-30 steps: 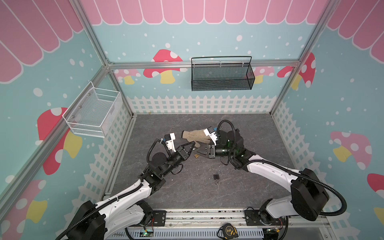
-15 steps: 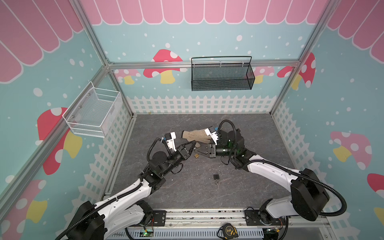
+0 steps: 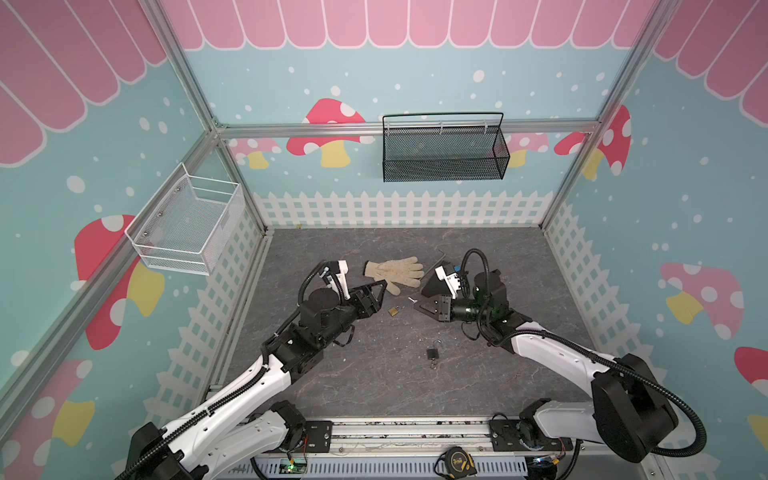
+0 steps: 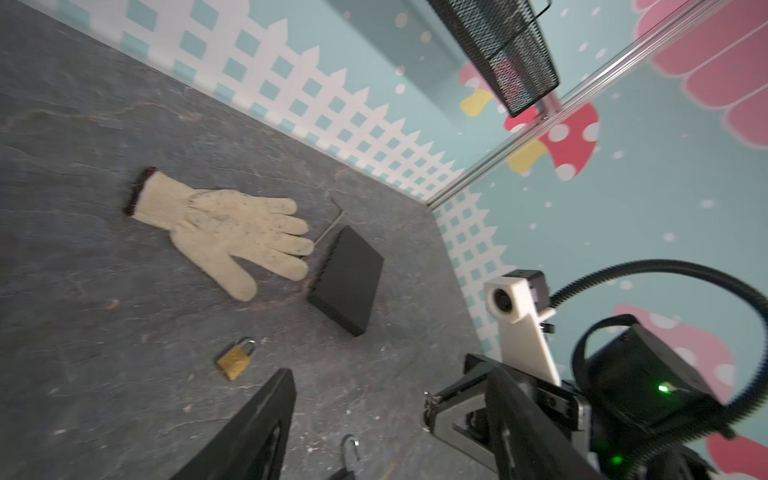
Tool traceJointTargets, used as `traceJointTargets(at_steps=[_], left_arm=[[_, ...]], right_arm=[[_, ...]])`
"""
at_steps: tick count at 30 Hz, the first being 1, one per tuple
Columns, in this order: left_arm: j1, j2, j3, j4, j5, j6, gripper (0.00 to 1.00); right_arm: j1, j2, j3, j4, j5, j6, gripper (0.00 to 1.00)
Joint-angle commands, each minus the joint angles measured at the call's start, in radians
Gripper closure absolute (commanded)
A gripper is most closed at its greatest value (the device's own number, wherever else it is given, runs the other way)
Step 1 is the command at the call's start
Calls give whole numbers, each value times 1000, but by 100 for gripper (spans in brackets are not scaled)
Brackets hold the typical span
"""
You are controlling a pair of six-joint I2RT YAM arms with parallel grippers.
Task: Unlock with the key
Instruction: 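Lower the open left gripper over the brass padlock while the right holds the key, then close the left gripper on the body of the brass padlock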
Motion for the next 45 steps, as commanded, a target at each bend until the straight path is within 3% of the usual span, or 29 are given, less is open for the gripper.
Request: traceJointTargets(at_steps=[1,11,23,31,33,45], left_arm=[[3,85,66,-274,-58,163,27],[-24,424,207,-328,-29,325,28],[-27,767,397,-298,35,371,30],[-20,916,498,-311,45,393,30],[-20,945,521,-324,47,393,35],[-19,1033,579,-394,-6,355,35]], right_arm=[[-24,-47,-32,-120,75,-91,100],[-65,-118,-76,-295,215,-221,100],[-68,-182,-78,-388,353,-350,100],[-71,-169,-78,-388,350,-341,100],[-73,-165,-75,-386,345,-339,100],[-76,-165,-80,-379,337,-336,100]])
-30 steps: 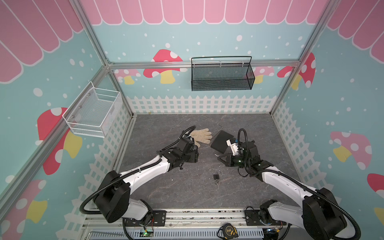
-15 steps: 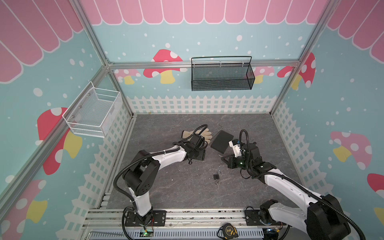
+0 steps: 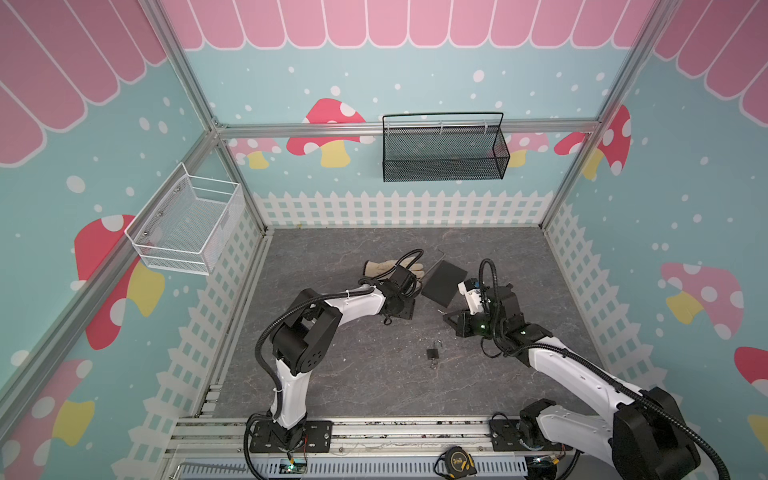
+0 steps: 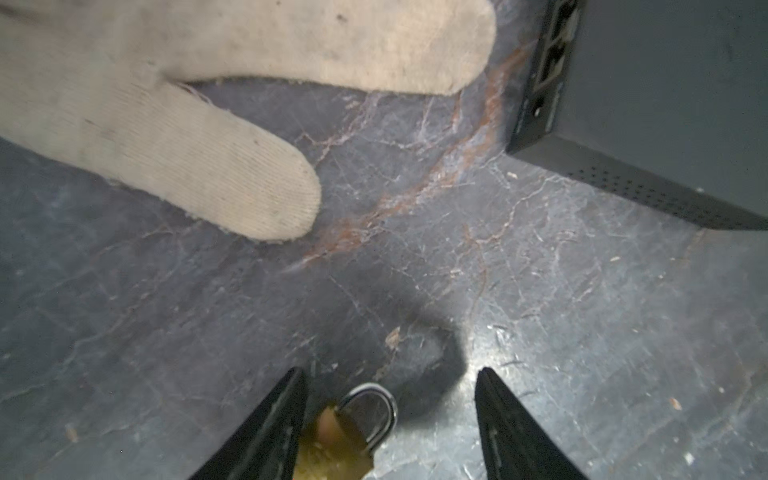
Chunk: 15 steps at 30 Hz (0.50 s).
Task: Unlock with the key
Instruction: 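Close the left gripper on the body of the brass padlock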
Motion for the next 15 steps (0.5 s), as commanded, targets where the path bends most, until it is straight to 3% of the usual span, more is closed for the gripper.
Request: traceJointTargets(at_steps=[1,15], left_arm=[[0,14,7,-48,-25,-26,35],[-83,-3,-26,-137,-119,-176,34]], right_arm=[[-7,3,1,-1,0,-14,100],[-9,8,1,3,-12,-13,100]])
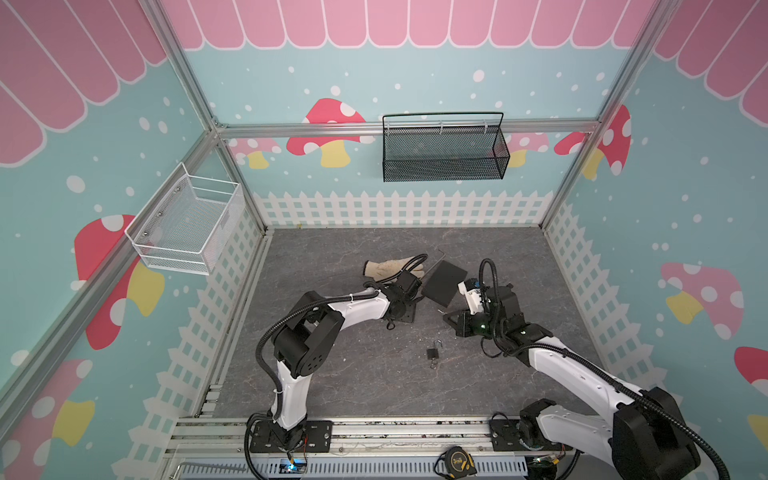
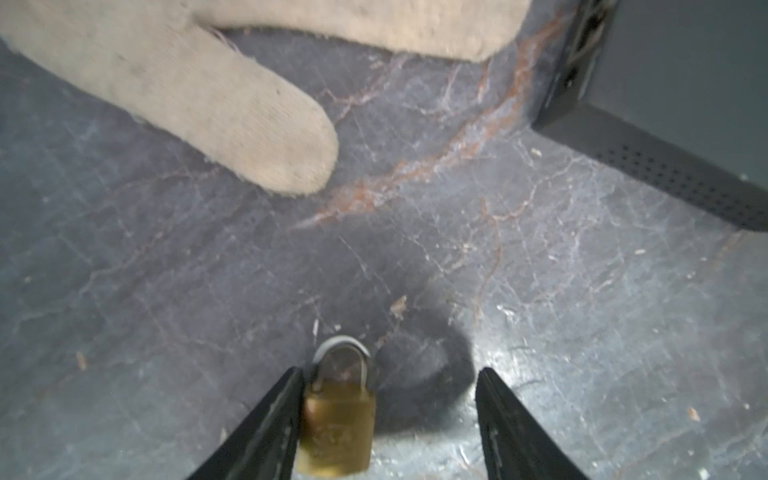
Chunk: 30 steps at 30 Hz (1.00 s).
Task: Unlock with the key
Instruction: 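Close the left gripper on the body of the brass padlock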
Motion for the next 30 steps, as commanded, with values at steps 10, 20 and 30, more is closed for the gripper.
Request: traceJointTargets(at_steps=[10,20,30], left_arm=[[-40,28,21,-152,-131,-217,38],[-57,62,71,-204,-166,-250,45],[-49,69,82,-205,-152,-281,51]], right_arm=[[-6,4,-4,13,-21,-10,100],[-7,6,-8,18,-25,-15,100],[-9,13,-11,25,-33,-10,100]])
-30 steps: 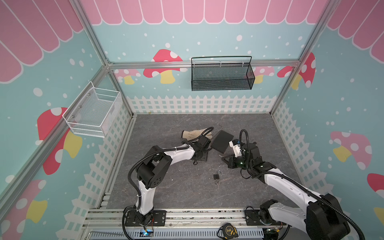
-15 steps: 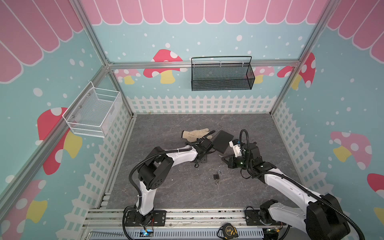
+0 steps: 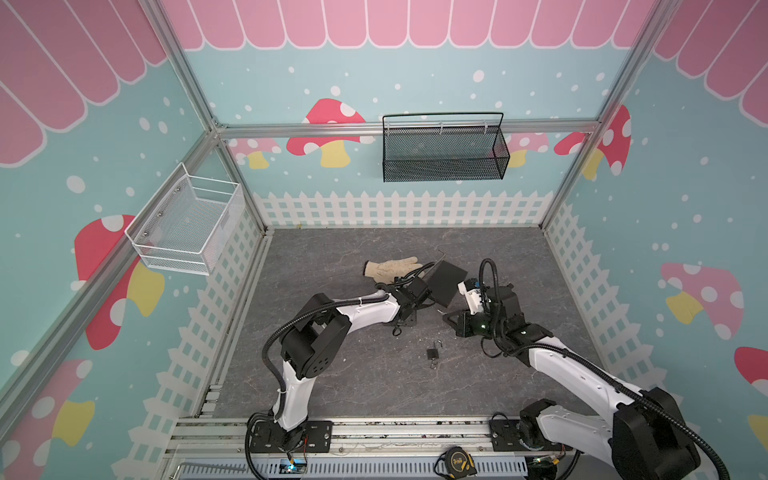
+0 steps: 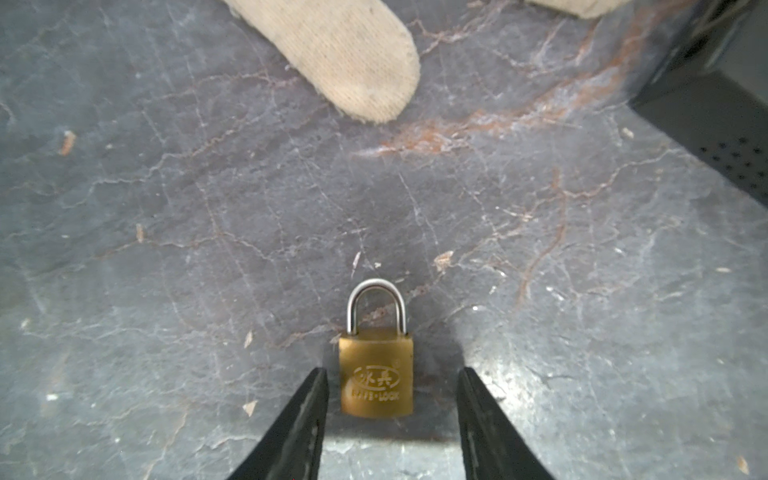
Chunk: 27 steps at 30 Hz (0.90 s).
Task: Unlock with the key
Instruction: 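Close the left gripper on the body of the brass padlock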
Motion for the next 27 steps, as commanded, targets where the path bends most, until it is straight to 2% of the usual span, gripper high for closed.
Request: traceJointTargets(at_steps=[1,10,13,27], left_arm=[[9,32,10,-42,-4,-32,52],[25,26,-12,-7,28,-40,58],[34,23,-30,14,55,-39,64],[32,3,-61,6,56,-32,67]], right_arm=[[-7,13,-12,22,-13,-11,100],[-7,28,-10,32,-20,-4,100],[-6,35,-8,34,-20,-3,100],[-7,47,-9,43,-31,3,100]])
